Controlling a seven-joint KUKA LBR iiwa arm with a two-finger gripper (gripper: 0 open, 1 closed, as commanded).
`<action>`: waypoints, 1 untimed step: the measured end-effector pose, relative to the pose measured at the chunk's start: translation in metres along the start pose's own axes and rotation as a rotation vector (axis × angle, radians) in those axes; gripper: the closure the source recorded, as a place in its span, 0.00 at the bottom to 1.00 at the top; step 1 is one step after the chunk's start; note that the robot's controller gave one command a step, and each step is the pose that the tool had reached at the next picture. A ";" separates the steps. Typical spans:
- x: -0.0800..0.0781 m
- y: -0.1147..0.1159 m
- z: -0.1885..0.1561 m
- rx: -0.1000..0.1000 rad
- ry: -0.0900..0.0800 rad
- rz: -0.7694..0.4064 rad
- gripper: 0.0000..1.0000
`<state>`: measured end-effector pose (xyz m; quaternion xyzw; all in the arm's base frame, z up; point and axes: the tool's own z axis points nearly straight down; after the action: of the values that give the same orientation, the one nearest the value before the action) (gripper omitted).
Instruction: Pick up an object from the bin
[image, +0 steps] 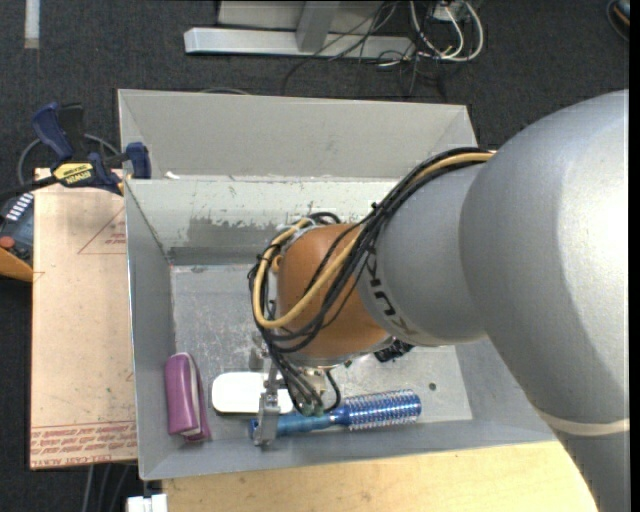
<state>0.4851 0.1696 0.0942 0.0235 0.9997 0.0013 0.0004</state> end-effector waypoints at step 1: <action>-0.001 -0.004 0.024 -0.001 0.002 -0.136 1.00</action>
Offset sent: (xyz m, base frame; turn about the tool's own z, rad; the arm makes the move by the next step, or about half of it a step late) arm 0.0000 0.0000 0.0000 0.0000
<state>0.4857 0.1659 0.0698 -0.0446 0.9990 0.0015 -0.0006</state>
